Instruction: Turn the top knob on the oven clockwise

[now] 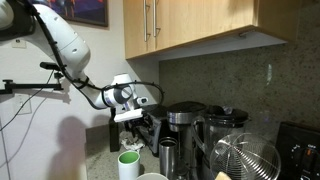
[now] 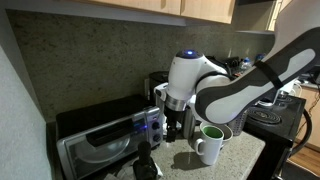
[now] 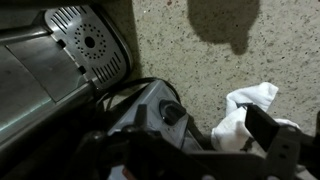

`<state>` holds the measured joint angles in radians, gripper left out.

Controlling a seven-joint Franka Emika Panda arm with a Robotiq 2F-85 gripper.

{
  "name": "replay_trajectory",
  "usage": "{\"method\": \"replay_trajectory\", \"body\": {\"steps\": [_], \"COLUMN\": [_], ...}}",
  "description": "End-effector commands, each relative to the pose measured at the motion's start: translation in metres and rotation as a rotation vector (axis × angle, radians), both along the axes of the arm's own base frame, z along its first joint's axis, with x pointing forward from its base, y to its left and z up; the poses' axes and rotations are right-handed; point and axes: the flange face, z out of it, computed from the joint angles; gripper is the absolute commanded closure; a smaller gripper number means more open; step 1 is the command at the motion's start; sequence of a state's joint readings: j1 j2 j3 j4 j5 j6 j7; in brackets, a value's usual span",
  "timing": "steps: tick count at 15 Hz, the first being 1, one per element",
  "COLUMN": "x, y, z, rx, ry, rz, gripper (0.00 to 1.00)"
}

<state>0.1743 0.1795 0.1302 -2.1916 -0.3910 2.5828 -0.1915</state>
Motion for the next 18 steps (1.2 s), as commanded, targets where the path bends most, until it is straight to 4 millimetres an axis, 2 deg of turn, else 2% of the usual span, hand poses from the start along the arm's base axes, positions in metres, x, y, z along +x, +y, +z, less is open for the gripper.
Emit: {"method": "replay_trajectory", "body": {"steps": [1,9,13,18], "x": [-0.019,-0.068,-0.076,-0.076], "y": [0.003,0.017,0.024,0.034], "z": [-0.006,-0.028,-0.032,-0.040], "rx": [-0.033,-0.097,-0.092,-0.088], "ry": [-0.097,-0.284,-0.382,-0.473], "rz": [-0.008,-0.059,-0.060,-0.027], "gripper": [0.00,0.00,0.00,0.00]}}
